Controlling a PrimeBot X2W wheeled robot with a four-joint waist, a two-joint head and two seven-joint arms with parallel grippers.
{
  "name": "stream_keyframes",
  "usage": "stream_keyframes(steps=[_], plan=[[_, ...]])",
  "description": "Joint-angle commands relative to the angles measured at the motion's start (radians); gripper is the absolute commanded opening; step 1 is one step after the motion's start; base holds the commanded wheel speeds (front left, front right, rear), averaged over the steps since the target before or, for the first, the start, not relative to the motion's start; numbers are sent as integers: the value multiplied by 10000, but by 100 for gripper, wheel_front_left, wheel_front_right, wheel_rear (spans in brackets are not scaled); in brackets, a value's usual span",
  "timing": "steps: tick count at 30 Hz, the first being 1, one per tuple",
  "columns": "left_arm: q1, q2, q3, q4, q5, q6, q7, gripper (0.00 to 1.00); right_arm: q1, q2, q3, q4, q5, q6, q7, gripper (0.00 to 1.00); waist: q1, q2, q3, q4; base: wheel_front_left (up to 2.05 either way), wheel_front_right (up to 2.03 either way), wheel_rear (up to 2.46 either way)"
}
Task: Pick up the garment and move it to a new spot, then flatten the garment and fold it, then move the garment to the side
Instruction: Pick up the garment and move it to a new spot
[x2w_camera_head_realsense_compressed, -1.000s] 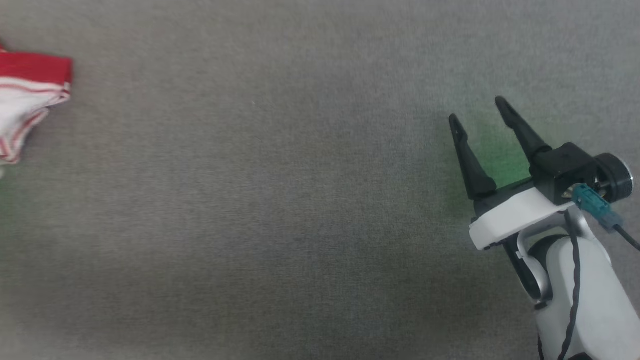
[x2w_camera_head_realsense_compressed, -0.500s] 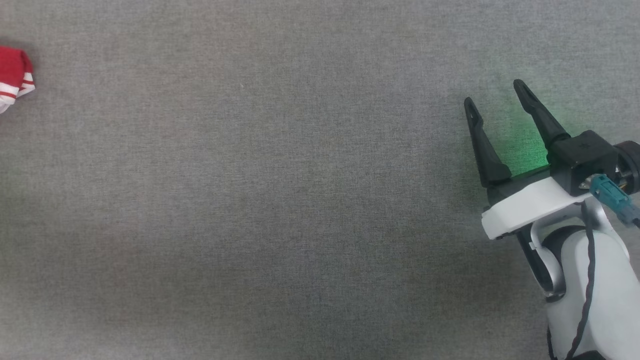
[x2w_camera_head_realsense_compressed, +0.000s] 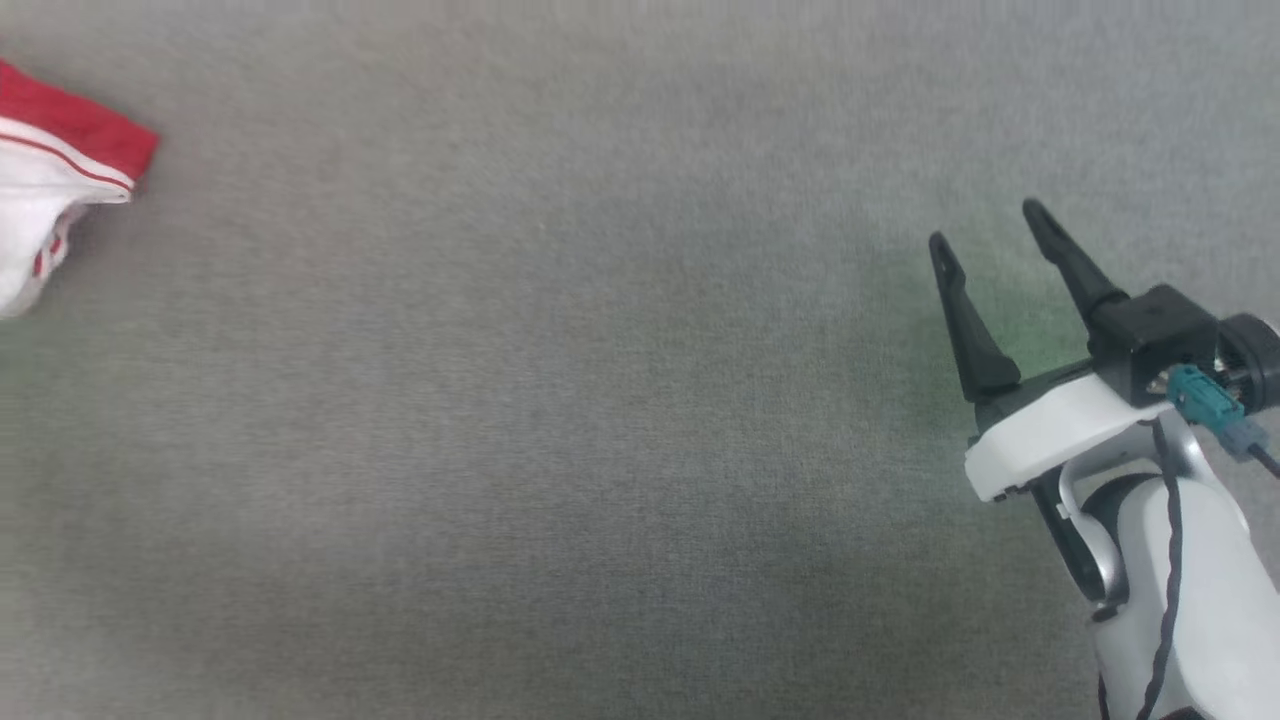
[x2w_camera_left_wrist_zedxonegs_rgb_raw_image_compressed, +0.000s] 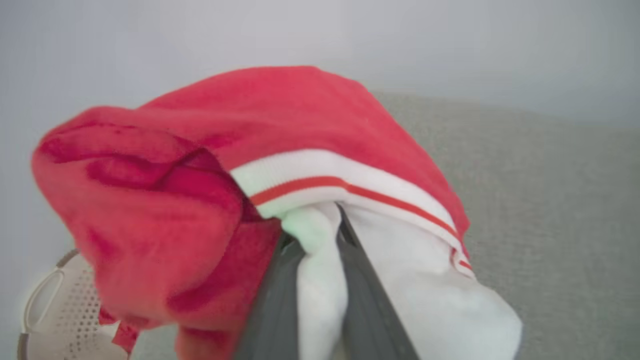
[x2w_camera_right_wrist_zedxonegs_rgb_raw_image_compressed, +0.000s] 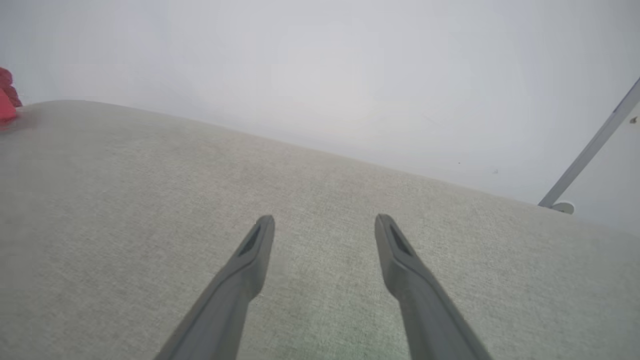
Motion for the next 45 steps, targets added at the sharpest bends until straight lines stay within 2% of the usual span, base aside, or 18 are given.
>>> stream_keyframes(steps=[1,8,15,23,28,33,34,38,45], plan=[[-137,134,-155,-176,-2,-16,-102,0,102,-26,59,48,108,1,-71,100,0,-1,-658,270,0,0,0],[-208,526,-959,-1083,-28,-18,-21,0,480,-43,110,509,345,1,-245,100,0,-1,-1937,584,0,0,0],[130,648,-1523,-2222,-151,-19,487,0,933,-21,94,849,597,1,-378,100,0,-1,-3087,703,0,0,0],[780,714,-1923,-4188,-430,59,1430,0,1280,67,-53,933,728,1,-551,100,0,-1,-3760,117,0,0,0],[1505,752,-2010,-6068,-617,537,2168,0,1367,72,-335,904,723,1,-633,100,0,-1,-3874,-588,0,0,0],[2299,794,-2083,-8126,-703,1220,2951,0,1421,93,-614,802,674,1,-680,100,0,-1,-3767,-1389,0,0,0],[2299,794,-2083,-8126,-703,1220,2951,0,1421,93,-614,802,674,1,-680,100,0,-1,-3767,-1389,0,0,0],[2815,799,-2209,-9390,-823,1664,3560,0,1500,145,-878,771,638,1,-765,100,0,-1,-3618,-1882,0,0,0],[3757,322,-2895,-10861,-1022,2290,4508,0,1687,426,-1247,784,579,1,-958,100,0,-1,-3238,-2427,0,0,0]])
